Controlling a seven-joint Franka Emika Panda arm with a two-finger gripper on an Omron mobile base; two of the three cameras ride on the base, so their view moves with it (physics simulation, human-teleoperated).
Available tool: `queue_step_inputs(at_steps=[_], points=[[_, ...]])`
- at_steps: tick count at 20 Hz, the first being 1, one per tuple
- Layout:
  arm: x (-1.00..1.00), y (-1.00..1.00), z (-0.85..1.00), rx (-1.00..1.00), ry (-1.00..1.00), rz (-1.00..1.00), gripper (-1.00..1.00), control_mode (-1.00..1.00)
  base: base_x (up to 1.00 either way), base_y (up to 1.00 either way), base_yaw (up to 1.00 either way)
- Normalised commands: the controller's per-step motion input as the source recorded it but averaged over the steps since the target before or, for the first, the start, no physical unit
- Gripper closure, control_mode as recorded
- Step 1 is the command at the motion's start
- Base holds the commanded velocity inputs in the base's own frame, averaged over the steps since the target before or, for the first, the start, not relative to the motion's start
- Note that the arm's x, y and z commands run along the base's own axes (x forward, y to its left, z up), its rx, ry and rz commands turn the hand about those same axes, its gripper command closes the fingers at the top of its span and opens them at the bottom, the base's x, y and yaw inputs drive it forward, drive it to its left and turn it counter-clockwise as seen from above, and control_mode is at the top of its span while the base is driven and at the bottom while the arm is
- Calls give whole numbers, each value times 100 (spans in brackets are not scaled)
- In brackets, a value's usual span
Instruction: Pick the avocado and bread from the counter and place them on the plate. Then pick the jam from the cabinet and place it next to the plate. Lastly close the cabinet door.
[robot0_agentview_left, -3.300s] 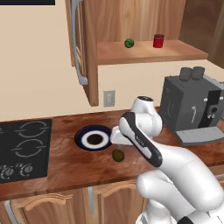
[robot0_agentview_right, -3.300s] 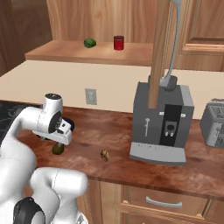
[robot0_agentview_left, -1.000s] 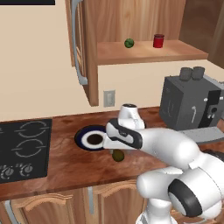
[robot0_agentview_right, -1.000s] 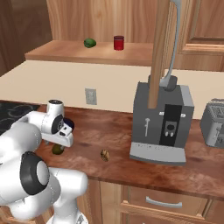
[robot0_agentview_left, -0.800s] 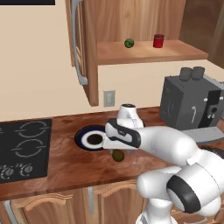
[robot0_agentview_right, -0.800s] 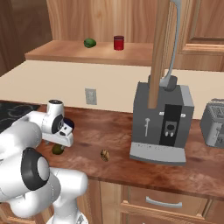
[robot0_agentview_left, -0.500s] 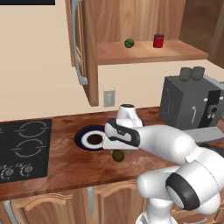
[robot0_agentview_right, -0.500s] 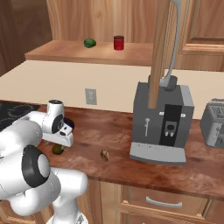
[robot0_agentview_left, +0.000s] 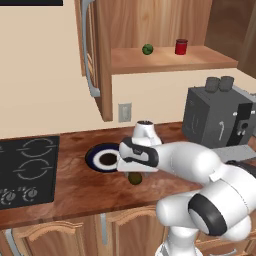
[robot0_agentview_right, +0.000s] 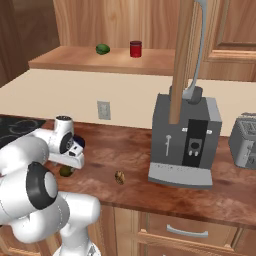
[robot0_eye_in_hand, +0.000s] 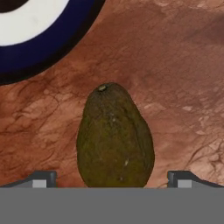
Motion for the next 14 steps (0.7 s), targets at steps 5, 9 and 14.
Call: queue_step_inputs(at_steps=[5, 9, 14], points=[[8, 0, -15, 0, 0, 0, -100, -100, 0, 0, 0], [10, 0, -16, -2, 0, 0, -100, -100, 0, 0, 0], [3, 0, -16, -4, 0, 0, -100, -100, 0, 0, 0]])
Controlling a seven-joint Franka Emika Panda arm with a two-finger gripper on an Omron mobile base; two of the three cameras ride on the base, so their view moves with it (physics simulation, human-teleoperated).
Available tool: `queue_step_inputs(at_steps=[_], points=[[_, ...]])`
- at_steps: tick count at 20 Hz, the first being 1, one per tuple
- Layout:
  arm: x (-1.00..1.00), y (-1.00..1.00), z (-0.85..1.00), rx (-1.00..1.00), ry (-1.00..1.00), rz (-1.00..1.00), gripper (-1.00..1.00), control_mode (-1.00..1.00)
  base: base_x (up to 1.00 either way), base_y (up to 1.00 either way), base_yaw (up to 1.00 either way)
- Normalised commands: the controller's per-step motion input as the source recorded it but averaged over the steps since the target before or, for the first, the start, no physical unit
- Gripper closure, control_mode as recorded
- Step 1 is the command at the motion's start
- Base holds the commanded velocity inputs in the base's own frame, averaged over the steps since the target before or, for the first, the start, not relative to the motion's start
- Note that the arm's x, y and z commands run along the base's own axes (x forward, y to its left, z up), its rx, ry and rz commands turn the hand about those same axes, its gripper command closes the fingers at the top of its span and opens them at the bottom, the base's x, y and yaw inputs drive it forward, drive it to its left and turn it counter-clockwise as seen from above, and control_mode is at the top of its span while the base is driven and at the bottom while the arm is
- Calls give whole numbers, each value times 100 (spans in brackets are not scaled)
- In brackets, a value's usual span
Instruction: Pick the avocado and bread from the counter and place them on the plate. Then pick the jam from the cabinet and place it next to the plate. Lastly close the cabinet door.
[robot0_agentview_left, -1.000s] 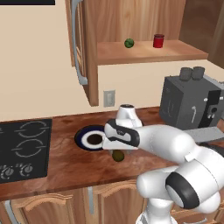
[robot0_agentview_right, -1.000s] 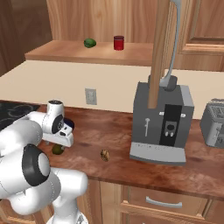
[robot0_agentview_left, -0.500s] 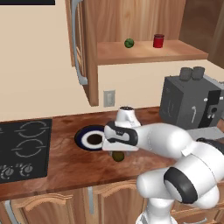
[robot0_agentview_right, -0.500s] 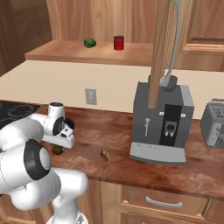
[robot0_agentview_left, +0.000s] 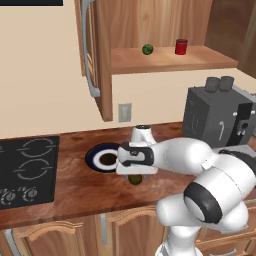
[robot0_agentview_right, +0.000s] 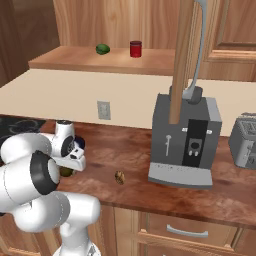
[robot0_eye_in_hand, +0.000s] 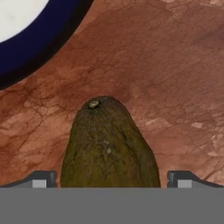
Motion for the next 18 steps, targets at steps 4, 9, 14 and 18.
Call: queue_step_inputs(at_steps=[4, 9, 14, 18], points=[[0, 0, -14, -5, 0, 0, -100, -100, 0, 0, 0], [0, 14, -12, -9, 0, 0, 100, -100, 0, 0, 0], [0, 3, -5, -3, 0, 0, 100, -100, 0, 0, 0], [0, 0, 33, -6, -3, 0, 100, -100, 0, 0, 0]])
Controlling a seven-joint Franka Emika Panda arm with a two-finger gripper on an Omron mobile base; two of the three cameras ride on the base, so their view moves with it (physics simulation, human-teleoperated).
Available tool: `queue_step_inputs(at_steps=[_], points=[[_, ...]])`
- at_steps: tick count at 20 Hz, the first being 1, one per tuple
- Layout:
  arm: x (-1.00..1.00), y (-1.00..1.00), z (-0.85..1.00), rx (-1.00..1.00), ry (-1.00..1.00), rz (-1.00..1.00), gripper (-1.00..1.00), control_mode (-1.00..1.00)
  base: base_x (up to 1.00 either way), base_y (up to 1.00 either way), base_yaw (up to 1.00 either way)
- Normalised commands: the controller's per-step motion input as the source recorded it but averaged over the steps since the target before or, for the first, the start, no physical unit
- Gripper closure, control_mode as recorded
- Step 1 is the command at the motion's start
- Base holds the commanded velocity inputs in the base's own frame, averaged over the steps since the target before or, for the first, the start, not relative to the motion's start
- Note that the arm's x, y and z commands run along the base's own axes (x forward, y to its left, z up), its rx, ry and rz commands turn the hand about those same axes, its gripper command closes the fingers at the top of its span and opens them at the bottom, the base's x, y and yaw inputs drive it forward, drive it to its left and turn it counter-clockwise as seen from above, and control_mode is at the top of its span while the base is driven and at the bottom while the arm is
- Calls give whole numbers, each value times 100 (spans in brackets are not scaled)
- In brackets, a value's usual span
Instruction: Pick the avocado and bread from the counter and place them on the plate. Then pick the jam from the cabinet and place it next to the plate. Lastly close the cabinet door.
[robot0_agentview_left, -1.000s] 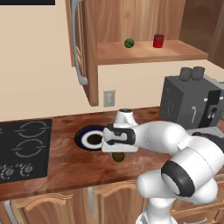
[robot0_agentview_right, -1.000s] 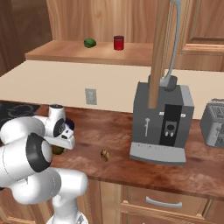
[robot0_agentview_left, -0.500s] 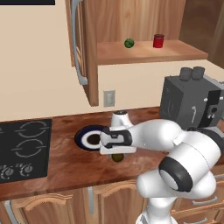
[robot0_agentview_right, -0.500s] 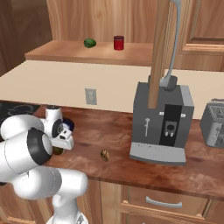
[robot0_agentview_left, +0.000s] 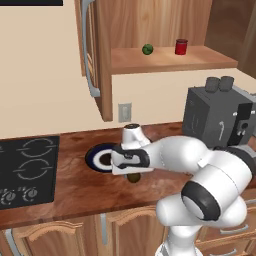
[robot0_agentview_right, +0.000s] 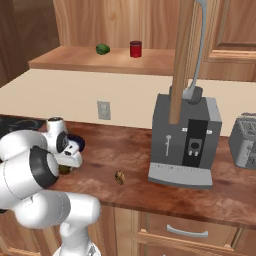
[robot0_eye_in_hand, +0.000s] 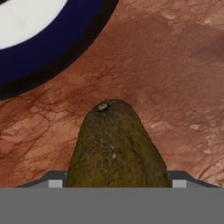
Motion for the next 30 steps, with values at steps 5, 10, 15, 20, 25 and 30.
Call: queue_step_inputs(at_steps=[5, 10, 15, 20, 25, 30], points=[[0, -4, 52, -4, -3, 0, 100, -100, 0, 0, 0], [0, -3, 61, 0, 0, 3, 100, -100, 0, 0, 0], [5, 0, 50, 0, 0, 12, 100, -100, 0, 0, 0], [35, 0, 25, 6, -5, 21, 100, -100, 0, 0, 0], [46, 5, 4, 9, -4, 22, 100, -100, 0, 0, 0], [35, 28, 0, 2, 0, 15, 100, -100, 0, 0, 0]])
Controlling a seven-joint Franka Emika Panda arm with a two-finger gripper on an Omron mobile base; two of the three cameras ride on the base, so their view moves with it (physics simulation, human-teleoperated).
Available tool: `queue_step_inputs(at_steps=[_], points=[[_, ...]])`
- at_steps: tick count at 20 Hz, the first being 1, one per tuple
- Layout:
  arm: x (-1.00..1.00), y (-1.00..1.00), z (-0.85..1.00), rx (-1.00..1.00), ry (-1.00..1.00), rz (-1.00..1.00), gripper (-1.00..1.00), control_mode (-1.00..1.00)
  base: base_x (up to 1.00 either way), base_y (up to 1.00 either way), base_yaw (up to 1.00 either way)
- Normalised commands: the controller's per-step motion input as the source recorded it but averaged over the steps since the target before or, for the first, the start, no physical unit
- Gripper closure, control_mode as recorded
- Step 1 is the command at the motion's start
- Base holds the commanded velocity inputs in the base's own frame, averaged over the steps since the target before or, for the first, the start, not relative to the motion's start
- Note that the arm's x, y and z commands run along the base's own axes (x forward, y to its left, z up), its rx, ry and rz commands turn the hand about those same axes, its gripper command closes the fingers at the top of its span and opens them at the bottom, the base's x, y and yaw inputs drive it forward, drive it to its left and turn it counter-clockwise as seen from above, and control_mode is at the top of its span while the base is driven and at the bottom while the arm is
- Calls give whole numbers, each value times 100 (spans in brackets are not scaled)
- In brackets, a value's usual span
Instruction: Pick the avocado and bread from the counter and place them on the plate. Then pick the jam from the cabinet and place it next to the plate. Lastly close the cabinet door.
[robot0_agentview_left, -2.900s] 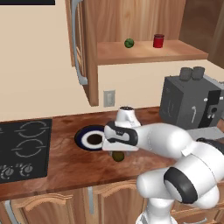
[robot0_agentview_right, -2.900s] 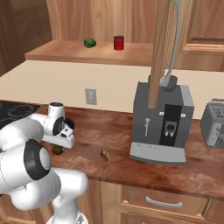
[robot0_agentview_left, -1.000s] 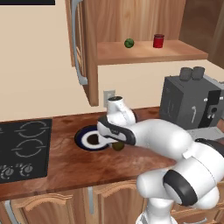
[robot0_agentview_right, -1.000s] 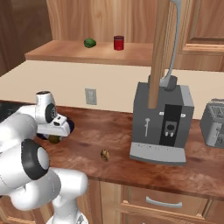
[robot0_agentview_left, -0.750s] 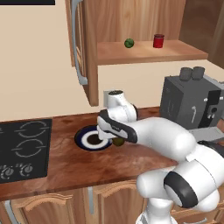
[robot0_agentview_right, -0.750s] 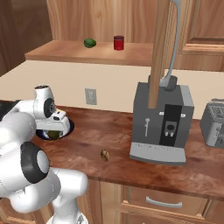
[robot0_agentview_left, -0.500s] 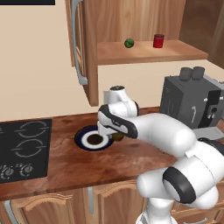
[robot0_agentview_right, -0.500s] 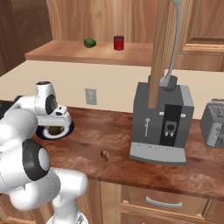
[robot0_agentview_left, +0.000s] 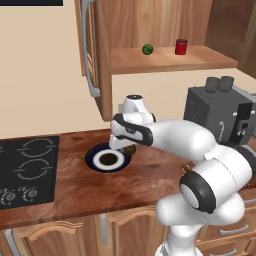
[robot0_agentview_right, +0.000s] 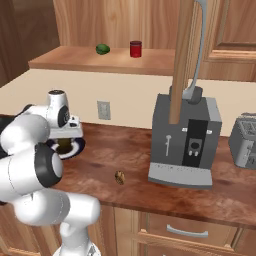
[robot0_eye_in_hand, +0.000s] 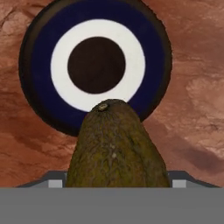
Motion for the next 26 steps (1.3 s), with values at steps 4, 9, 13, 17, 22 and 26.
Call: queue_step_inputs(at_steps=[4, 9, 13, 17, 22, 26], points=[[27, 40, 0, 0, 2, 6, 100, -100, 0, 0, 0], [35, 35, -2, 0, 0, 0, 100, -100, 0, 0, 0], [30, 21, -11, 0, 0, 0, 100, -100, 0, 0, 0], [25, 24, -18, 0, 0, 0, 100, -100, 0, 0, 0], [15, 25, -24, 0, 0, 0, 100, -100, 0, 0, 0], [12, 11, -27, 0, 0, 0, 100, -100, 0, 0, 0]])
